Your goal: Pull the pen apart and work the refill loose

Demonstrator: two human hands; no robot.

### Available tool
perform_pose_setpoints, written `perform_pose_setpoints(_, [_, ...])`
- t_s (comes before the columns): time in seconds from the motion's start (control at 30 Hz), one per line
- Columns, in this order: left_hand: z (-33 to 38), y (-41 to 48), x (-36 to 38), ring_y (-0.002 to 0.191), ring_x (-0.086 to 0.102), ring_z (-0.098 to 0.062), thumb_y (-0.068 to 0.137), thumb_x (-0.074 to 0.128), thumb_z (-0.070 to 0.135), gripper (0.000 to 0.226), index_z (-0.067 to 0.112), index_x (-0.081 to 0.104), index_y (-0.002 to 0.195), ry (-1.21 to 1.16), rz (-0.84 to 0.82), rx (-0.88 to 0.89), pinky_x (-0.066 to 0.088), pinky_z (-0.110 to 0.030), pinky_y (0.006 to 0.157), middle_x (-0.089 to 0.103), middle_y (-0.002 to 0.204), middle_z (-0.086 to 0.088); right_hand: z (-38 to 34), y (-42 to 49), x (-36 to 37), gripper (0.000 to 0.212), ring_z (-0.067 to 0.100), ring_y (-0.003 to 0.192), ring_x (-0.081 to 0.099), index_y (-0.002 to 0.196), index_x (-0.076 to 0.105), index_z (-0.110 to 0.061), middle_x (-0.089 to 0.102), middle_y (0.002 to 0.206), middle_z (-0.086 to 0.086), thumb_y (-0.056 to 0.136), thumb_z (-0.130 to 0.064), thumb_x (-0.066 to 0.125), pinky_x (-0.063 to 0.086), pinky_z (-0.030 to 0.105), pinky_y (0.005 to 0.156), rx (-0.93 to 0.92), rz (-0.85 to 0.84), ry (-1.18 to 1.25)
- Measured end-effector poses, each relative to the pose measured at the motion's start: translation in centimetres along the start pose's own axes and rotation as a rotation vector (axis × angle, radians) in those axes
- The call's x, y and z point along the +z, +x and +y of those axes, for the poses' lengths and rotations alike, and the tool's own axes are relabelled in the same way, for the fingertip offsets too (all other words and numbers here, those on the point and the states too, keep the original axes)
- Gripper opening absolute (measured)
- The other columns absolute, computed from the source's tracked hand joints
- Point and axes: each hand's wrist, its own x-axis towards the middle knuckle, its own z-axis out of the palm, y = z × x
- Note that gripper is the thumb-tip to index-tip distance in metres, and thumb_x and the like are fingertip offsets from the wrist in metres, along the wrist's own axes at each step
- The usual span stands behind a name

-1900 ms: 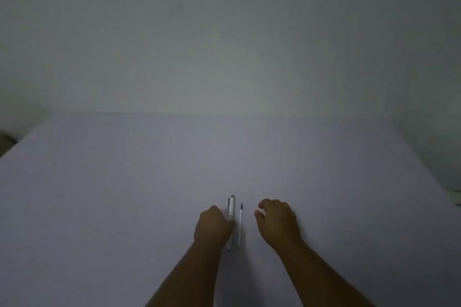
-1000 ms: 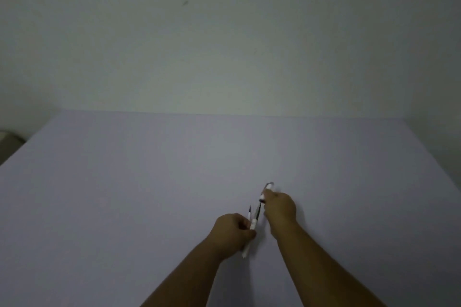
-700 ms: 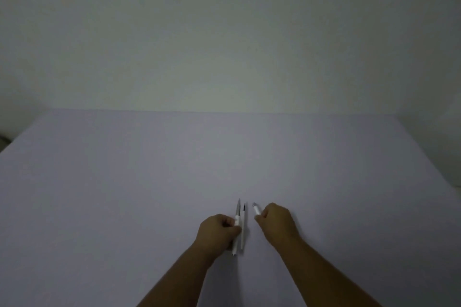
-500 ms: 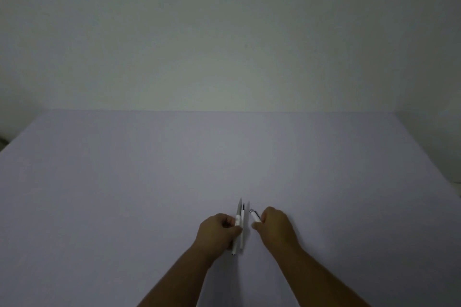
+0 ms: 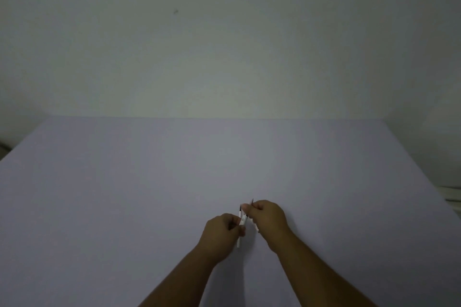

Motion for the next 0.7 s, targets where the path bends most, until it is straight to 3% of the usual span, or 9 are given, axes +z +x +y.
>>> perform_pose_setpoints(0.1, [0.5, -0.6, -0.5, 0.056, 0.056, -0.013, 0.089, 0.055, 0.019, 0.019, 0.019, 0.068, 0.076, -0.082, -0.047, 0.008, 0.048, -0.026, 0.055, 0.07, 0.078, -0.005, -0.2, -0.6, -0.9, 0.02, 0.012, 0.056, 0.048, 0.065, 0.067, -0.018, 0.056, 0.058, -0.003, 0.083, -0.027, 0.066, 0.041, 0.026, 0.058, 0.001, -0.058, 0.136])
perform_pose_setpoints(0.23, [1.2, -1.2, -0.7, 0.05, 0.054, -0.002, 0.089, 0.057, 0.019, 0.016, 0.02, 0.068, 0.079, -0.083, -0.024, 0.03, 0.042, -0.015, 0.05, 0.066, 0.065, 0.01, -0.9, -1.4, -1.6, 0.019, 0.016, 0.057, 0.044, 0.069, 0.069, -0.014, 0.052, 0.066, 0.007, 0.084, -0.025, 0.065, 0.038, 0.029, 0.057, 0.089, -0.138, 0.278])
perform_pose_setpoints(0.33, [1.5, -1.5, -0.5, 0.053, 0.053, -0.002, 0.088, 0.057, 0.017, 0.014, 0.016, 0.071, 0.083, -0.059, -0.002, 0.044, 0.041, -0.017, 0.053, 0.065, 0.067, 0.009, -1.3, -1.8, -2.0, 0.023, 0.017, 0.058, 0.045, 0.064, 0.066, -0.013, 0.052, 0.061, 0.005, 0.082, -0.029, 0.069, 0.041, 0.031, 0.06, 0.101, -0.088, 0.208])
perform_pose_setpoints(0.47, [1.8, -1.8, -0.6, 0.056, 0.053, -0.001, 0.088, 0.058, 0.018, 0.015, 0.014, 0.072, 0.083, 0.008, 0.016, 0.063, 0.039, -0.016, 0.054, 0.063, 0.066, 0.011, -1.5, -2.1, -2.4, 0.019, 0.015, 0.059, 0.045, 0.068, 0.07, -0.012, 0.057, 0.065, 0.006, 0.085, -0.007, 0.062, 0.04, 0.026, 0.059, 0.071, -0.143, 0.369])
perform_pose_setpoints(0.57, [2.0, -1.9, -0.8, 0.058, 0.054, 0.0, 0.087, 0.058, 0.019, 0.016, 0.014, 0.072, 0.082, 0.051, 0.027, 0.083, 0.039, -0.016, 0.056, 0.063, 0.066, 0.012, -1.9, -2.4, -2.6, 0.019, 0.015, 0.058, 0.044, 0.065, 0.069, -0.012, 0.054, 0.065, 0.007, 0.083, -0.015, 0.067, 0.041, 0.027, 0.059, 0.116, -0.148, 0.391])
perform_pose_setpoints(0.63, [2.1, -2.0, -0.8, 0.06, 0.056, -0.008, 0.087, 0.058, 0.018, 0.015, 0.013, 0.072, 0.084, 0.065, 0.027, 0.083, 0.043, -0.02, 0.06, 0.068, 0.071, 0.004, -1.8, -2.5, -2.6, 0.024, 0.015, 0.056, 0.043, 0.057, 0.068, -0.014, 0.05, 0.061, 0.005, 0.081, -0.019, 0.07, 0.041, 0.029, 0.059, 0.111, -0.106, 0.328])
perform_pose_setpoints(0.7, [2.3, -2.1, -0.7, 0.067, 0.058, -0.014, 0.086, 0.058, 0.017, 0.014, 0.012, 0.071, 0.088, 0.073, 0.032, 0.08, 0.046, -0.026, 0.067, 0.073, 0.082, -0.006, -1.8, -2.4, -2.7, 0.024, 0.016, 0.057, 0.044, 0.058, 0.069, -0.014, 0.053, 0.063, 0.007, 0.082, -0.008, 0.067, 0.042, 0.029, 0.061, 0.079, -0.103, 0.358])
